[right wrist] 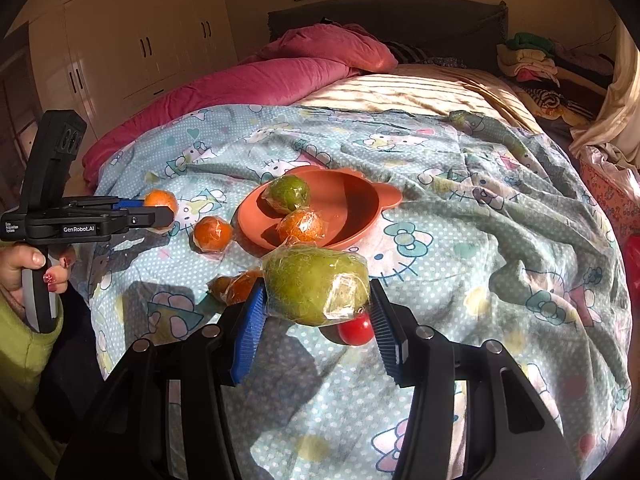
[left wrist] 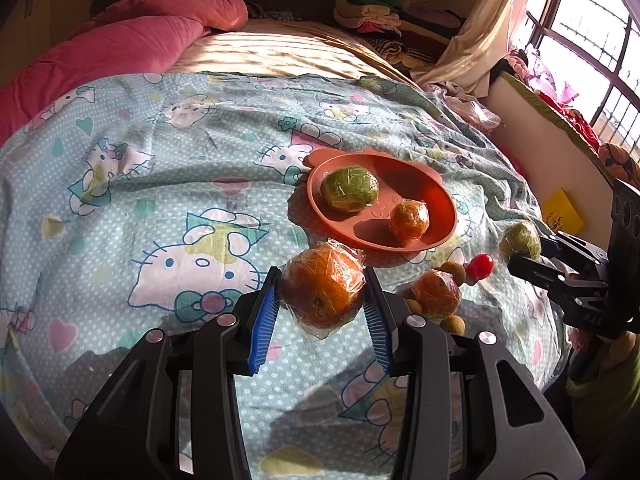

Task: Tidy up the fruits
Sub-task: 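Carry both held fruits over the orange plate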

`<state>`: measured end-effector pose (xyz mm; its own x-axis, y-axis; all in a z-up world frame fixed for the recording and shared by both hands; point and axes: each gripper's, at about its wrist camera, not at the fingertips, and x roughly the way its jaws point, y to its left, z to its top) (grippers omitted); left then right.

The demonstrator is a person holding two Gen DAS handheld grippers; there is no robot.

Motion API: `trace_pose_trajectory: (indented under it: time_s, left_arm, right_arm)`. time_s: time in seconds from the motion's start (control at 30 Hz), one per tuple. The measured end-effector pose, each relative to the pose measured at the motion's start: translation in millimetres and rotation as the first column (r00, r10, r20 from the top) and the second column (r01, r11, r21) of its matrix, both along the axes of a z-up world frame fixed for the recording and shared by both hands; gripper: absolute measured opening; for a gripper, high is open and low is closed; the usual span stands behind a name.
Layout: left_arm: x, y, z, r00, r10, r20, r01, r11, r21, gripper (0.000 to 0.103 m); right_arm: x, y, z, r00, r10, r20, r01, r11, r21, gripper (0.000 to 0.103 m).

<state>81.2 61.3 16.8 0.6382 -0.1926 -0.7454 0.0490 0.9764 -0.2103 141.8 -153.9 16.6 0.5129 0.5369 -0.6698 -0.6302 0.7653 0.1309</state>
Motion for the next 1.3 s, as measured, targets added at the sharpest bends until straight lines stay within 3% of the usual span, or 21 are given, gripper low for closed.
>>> trace_pose_trajectory:
  time_s: [0.77,1.3]
  left_arm:
    - [68.9,-31.5,-6.0,0.993,-0.103,-0.050,0.103,0.995,0.002,0.033]
    - [89.3,-40.5,-20.4,0.988,-0.127,-0.091,0.129,0.991,0.024,0.033]
  right_arm:
    - [47.6,20.8,11.4,0.999,0.031,0.038,-0.029,0.999,-0.039,0.049]
    - [77.8,27.9,4.7,0.999,0.044,0.021,-0.043,0.997,-0.066,0.049]
